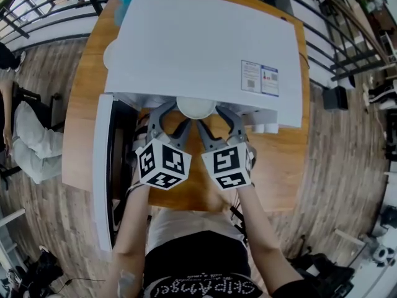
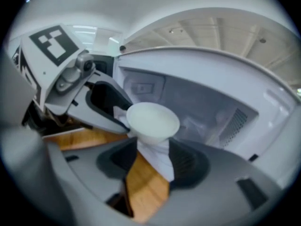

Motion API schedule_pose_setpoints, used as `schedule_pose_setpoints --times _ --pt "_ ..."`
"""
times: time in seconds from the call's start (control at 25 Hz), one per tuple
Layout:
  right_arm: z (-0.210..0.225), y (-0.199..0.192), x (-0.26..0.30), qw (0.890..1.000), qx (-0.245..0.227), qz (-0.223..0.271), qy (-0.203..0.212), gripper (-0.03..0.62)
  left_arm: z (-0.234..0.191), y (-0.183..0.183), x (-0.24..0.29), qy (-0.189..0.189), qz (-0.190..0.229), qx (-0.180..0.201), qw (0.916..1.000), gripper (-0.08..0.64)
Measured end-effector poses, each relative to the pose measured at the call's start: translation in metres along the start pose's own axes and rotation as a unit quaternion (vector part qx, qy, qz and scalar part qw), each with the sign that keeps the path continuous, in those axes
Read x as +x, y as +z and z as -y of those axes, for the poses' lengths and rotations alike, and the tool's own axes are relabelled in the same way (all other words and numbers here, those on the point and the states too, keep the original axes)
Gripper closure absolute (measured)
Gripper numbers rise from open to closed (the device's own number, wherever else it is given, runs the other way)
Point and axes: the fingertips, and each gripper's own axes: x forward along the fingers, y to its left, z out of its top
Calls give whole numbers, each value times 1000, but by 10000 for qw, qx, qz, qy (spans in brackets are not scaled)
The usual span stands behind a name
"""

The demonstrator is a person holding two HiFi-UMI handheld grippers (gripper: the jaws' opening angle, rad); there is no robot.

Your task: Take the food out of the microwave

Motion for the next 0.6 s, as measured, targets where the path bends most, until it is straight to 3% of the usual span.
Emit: schedule_pose_setpoints --times 0.6 --pt "-19 -9 -67 9997 -62 236 12 362 47 19 -52 244 285 175 9991 322"
